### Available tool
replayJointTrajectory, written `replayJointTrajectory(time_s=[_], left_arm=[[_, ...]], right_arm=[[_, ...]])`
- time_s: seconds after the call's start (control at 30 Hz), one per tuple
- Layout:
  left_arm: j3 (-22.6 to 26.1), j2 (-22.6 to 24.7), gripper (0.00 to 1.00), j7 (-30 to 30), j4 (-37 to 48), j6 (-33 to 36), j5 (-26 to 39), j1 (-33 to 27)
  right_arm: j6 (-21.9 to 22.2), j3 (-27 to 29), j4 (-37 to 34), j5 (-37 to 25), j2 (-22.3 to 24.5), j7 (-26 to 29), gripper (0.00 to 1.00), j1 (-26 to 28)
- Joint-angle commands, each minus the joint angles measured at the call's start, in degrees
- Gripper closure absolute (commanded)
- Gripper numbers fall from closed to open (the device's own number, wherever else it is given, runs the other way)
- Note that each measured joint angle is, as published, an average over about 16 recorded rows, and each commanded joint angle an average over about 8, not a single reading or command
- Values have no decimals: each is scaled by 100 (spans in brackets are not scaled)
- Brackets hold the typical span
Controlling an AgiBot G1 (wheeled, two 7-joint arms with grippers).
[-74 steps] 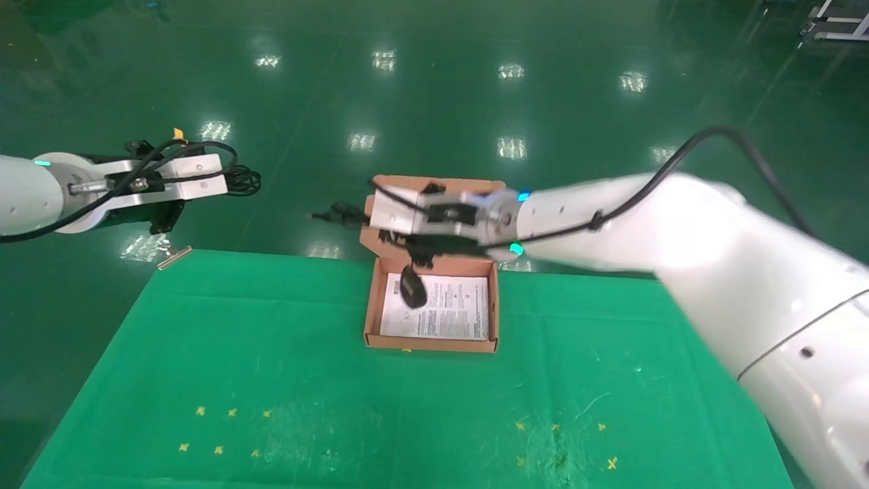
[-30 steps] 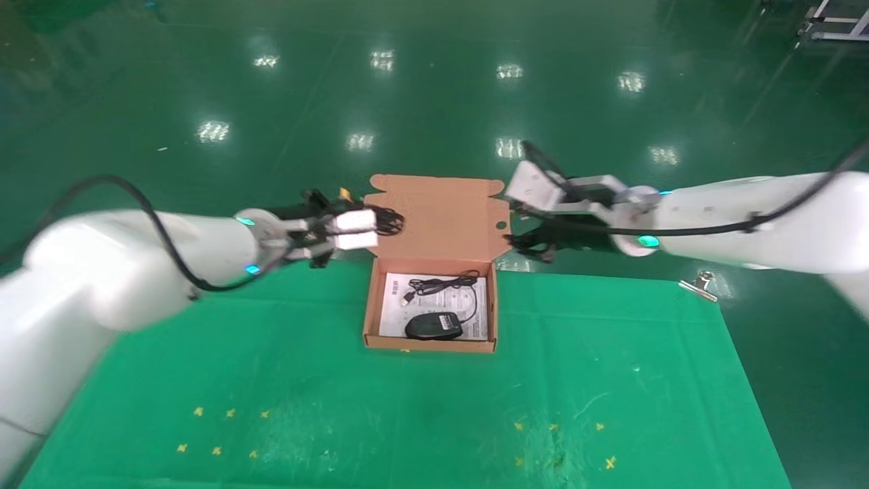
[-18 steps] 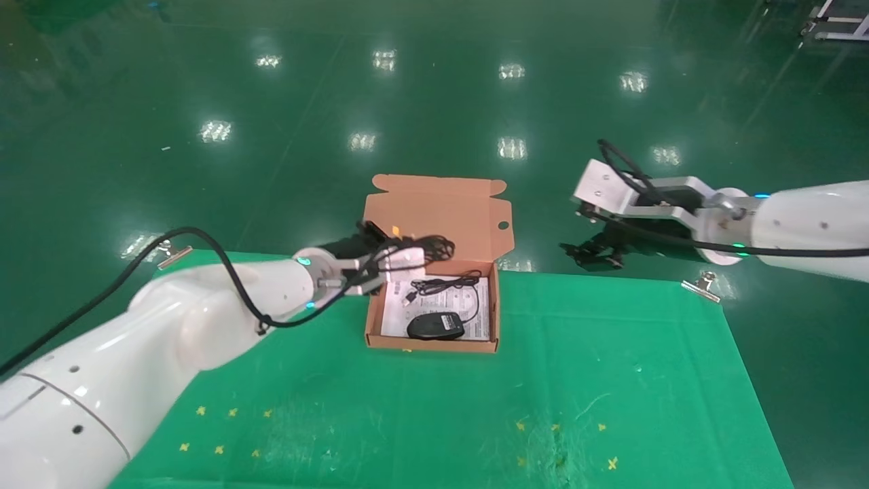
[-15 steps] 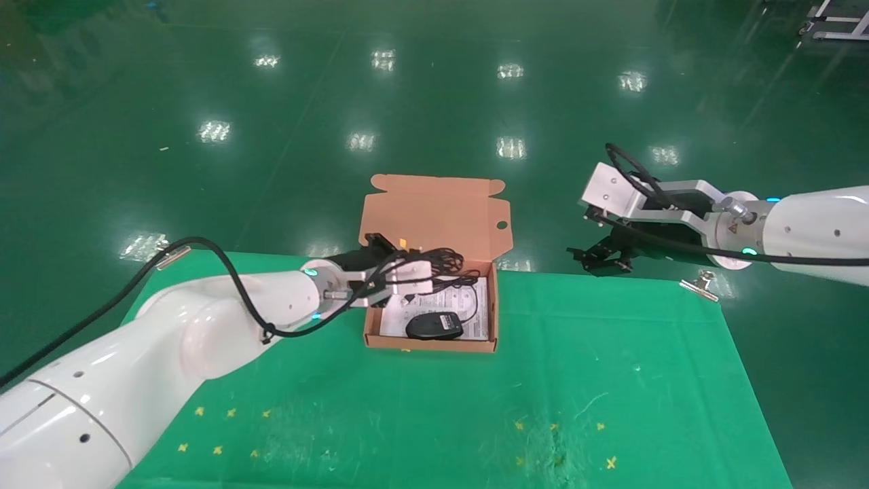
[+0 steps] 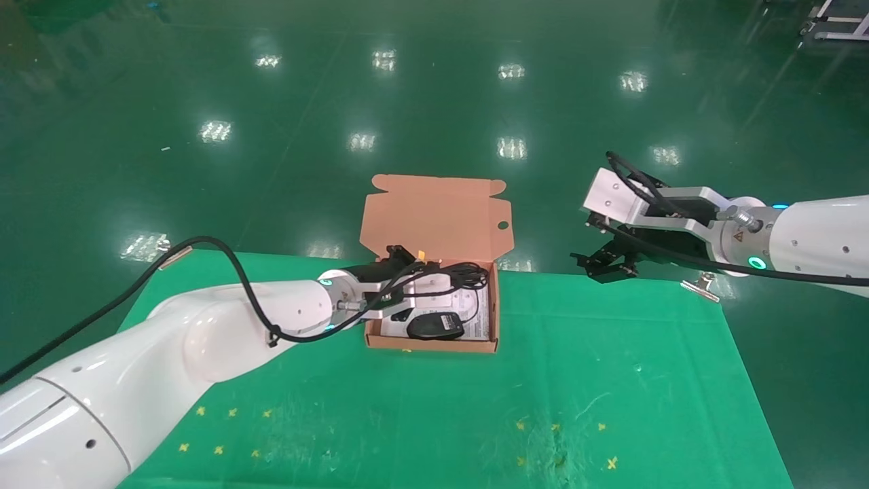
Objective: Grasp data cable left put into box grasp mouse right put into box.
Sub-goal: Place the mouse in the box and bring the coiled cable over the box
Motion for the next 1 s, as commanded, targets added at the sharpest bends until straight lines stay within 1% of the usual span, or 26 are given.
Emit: replayJointTrajectory(time_s=[0.03, 0.4, 0.5, 0.6, 0.77, 0.93, 1.0], left_arm=[[30, -2, 0, 20, -3, -5, -42, -4], [-37, -81, 0, -50, -100, 13, 34, -7], [-70, -155, 0, -80, -190, -75, 17, -101], [-145, -225, 0, -141, -206, -229, 54, -317], [-242, -291, 0, -234, -25, -472, 240, -728], [-283, -318, 0, -257, 96, -512, 310, -863], [-348, -371, 0, -261, 64, -428, 232, -831]], right_arm=[[-1, -1, 16, -16, 8, 9, 0, -1], [27, 16, -28, 4, -7, -21, 0, 25], [79, 64, -6, -58, 41, -40, 0, 121], [110, 125, 51, -190, 125, -92, 0, 300], [-13, 141, 215, -491, 253, -284, 0, 626], [-168, 98, 322, -645, 296, -403, 0, 760], [-238, 139, 334, -593, 305, -426, 0, 726]])
